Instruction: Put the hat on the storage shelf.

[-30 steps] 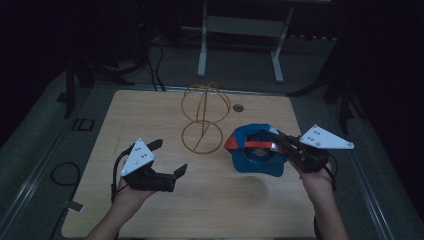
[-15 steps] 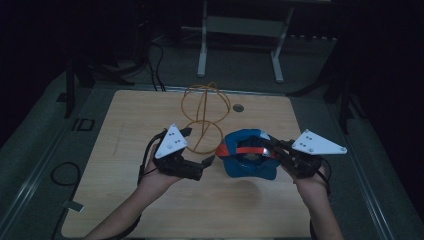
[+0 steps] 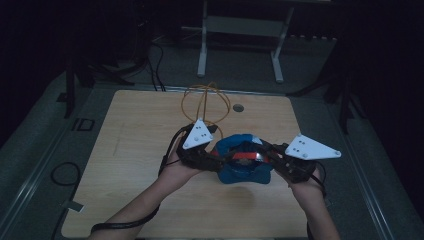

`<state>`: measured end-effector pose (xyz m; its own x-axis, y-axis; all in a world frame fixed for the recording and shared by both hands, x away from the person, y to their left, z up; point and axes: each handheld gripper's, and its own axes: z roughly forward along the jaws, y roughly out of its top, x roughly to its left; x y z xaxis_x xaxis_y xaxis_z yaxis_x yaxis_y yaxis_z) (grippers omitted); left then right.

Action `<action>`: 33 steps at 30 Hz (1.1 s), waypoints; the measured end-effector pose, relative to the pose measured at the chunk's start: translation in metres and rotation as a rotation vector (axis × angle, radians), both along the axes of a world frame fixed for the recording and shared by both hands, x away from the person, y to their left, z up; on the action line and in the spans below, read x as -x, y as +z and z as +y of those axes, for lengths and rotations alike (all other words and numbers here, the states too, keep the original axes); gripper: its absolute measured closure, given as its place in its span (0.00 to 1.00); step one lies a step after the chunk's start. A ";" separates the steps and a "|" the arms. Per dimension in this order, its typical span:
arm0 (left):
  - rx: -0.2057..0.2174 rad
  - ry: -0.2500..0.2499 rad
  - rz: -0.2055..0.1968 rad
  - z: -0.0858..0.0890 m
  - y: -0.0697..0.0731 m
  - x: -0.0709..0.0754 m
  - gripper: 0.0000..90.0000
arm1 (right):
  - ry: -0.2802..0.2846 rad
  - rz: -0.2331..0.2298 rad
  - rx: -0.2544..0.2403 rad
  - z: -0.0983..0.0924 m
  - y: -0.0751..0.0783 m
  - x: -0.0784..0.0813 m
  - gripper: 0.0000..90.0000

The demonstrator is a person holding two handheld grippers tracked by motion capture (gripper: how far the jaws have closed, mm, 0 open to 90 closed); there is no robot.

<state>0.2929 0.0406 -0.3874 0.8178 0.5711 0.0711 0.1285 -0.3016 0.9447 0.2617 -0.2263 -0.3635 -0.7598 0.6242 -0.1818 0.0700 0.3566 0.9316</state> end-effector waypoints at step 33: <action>-0.076 0.001 -0.081 -0.014 0.007 0.006 0.99 | 0.102 0.038 -0.033 0.011 -0.006 0.015 0.89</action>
<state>0.2867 0.0267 -0.3801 0.8071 0.5622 0.1803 0.0524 -0.3725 0.9266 0.2469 -0.2153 -0.3691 -0.8259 0.5482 -0.1320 0.0707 0.3329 0.9403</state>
